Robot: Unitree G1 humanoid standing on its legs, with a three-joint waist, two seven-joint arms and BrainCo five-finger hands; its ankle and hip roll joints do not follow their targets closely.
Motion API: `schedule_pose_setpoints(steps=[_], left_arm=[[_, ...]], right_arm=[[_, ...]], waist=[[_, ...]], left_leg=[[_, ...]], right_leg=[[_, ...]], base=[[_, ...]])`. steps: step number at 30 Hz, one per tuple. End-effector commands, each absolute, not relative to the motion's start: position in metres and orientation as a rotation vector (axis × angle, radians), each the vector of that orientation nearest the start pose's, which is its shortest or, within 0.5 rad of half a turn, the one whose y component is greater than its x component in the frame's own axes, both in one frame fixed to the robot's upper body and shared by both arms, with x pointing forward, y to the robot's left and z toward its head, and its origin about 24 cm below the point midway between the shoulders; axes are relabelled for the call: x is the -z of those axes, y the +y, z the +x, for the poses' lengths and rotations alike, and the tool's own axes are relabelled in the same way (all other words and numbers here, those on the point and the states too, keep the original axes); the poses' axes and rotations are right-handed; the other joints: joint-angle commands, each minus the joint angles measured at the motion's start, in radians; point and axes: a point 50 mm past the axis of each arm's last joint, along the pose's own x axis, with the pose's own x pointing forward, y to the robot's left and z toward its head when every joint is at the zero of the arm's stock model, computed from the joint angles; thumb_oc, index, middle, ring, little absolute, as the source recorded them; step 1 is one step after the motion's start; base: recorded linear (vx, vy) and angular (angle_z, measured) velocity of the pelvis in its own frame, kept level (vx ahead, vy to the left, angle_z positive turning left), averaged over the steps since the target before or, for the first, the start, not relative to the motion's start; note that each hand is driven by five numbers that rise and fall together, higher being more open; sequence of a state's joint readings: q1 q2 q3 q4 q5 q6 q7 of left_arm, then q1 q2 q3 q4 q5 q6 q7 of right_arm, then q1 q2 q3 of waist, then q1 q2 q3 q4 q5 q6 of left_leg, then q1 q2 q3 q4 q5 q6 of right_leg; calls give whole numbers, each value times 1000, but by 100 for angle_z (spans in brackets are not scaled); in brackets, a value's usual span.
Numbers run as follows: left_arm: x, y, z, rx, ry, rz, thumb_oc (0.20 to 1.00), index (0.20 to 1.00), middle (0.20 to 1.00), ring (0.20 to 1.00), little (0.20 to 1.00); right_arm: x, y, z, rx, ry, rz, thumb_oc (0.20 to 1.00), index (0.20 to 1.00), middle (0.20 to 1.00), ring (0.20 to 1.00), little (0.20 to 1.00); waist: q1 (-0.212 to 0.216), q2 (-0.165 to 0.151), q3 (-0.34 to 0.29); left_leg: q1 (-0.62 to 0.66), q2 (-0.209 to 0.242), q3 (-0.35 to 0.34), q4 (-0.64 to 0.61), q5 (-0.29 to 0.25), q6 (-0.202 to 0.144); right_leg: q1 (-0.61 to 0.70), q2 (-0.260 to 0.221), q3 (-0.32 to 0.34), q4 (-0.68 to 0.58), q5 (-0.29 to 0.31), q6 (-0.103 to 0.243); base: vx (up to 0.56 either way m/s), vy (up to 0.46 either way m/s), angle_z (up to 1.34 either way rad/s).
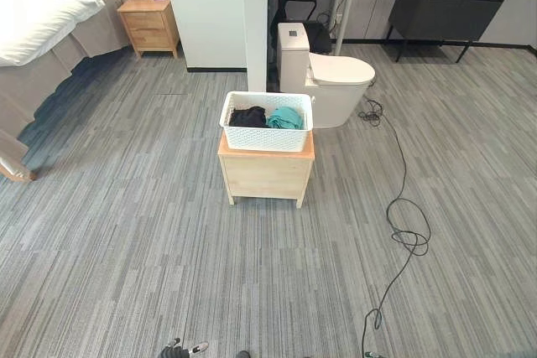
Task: Grab the laundry basket,head to the washer,open it,put in the laundry and shut it.
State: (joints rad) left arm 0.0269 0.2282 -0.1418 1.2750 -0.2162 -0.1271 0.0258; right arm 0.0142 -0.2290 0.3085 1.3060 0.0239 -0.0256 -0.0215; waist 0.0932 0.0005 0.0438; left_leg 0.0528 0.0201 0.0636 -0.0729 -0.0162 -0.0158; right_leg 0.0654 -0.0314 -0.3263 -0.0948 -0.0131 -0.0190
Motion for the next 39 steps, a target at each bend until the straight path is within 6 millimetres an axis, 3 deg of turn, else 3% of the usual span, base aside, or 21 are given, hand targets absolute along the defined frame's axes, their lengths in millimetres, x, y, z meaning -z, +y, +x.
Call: schedule_pose_setpoints(steps=[1, 39], left_arm=[[164, 233, 80, -157, 1192, 162, 1000, 1000, 1000, 1000, 1000], [163, 231, 85, -146, 1175, 138, 1000, 1000, 1000, 1000, 1000]], right_arm=[[170, -229, 58, -95, 1356, -429, 1000, 1000, 1000, 1000, 1000], [169, -236, 51, -67, 1386, -418, 1000, 1000, 1000, 1000, 1000]], waist=[[-5, -20, -36], [3, -4, -24]], left_leg=[[-51, 44, 26, -14, 26, -40], [-42, 69, 19, -14, 44, -58]], right_leg=[[6, -126, 0, 7, 18, 144], [24, -105, -16, 7, -4, 129]], base=[[0, 0, 0], [1, -10, 0]])
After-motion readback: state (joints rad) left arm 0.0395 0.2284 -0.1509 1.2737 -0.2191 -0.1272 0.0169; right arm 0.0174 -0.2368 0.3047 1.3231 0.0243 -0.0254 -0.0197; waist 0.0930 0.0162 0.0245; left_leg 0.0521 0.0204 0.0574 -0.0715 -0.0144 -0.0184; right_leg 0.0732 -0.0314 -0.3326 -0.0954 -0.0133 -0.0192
